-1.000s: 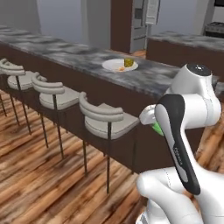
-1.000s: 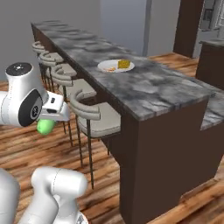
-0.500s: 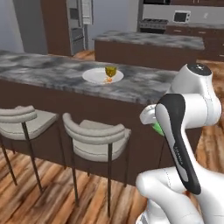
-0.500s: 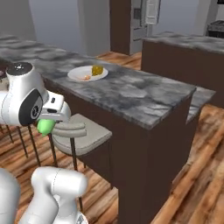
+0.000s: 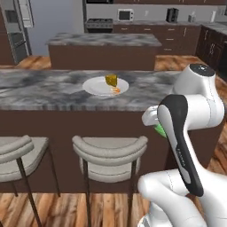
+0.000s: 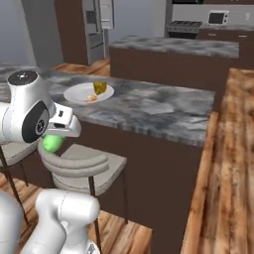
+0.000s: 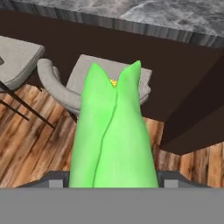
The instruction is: Take the cheese, shrimp, and corn from the fridge and place them on the plate on the dining counter to create an appetizer plate.
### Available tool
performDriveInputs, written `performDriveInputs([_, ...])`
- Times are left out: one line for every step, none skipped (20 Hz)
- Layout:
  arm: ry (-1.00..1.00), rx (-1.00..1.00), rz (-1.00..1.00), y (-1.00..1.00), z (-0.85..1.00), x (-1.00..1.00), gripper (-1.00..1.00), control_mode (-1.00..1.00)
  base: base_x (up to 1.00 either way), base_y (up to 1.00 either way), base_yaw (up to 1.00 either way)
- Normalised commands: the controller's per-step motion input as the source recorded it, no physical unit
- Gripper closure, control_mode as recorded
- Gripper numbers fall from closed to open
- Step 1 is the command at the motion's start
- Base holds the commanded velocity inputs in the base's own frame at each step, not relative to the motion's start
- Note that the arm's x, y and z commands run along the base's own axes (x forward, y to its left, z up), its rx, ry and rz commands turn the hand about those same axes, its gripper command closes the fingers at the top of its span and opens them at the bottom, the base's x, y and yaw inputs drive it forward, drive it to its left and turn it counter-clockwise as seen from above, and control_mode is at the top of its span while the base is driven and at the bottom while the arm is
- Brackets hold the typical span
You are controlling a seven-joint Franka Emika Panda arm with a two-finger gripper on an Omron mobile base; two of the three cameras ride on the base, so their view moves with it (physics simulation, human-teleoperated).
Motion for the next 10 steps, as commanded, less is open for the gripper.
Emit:
performDriveInputs([0.0, 0.0, 0.0, 0.0, 0.0, 0.0, 1.0, 1.0, 0.14, 0.85, -0.46])
performDriveInputs([0.0, 0.0, 0.0, 0.0, 0.0, 0.0, 1.0, 1.0, 0.13, 0.85, -0.45])
performDriveInputs([0.0, 0.0, 0.0, 0.0, 0.0, 0.0, 1.0, 1.0, 0.14, 0.82, -0.43])
performDriveInputs([0.0, 0.0, 0.0, 0.0, 0.0, 0.0, 1.0, 1.0, 0.14, 0.85, -0.43])
performDriveInputs([0.0, 0.0, 0.0, 0.0, 0.0, 0.0, 1.0, 1.0, 0.17, 0.85, -0.41])
performDriveInputs([0.0, 0.0, 0.0, 0.0, 0.0, 0.0, 1.0, 1.0, 0.19, 0.85, -0.41])
performDriveInputs([0.0, 0.0, 0.0, 0.0, 0.0, 0.0, 1.0, 1.0, 0.18, 0.88, -0.4])
performDriveInputs([0.0, 0.0, 0.0, 0.0, 0.0, 0.0, 1.0, 1.0, 0.21, 0.87, -0.38])
performDriveInputs([0.0, 0.0, 0.0, 0.0, 0.0, 0.0, 1.0, 1.0, 0.21, 0.88, -0.38])
performDriveInputs([0.0, 0.0, 0.0, 0.0, 0.0, 0.0, 1.0, 1.0, 0.26, 0.83, -0.36])
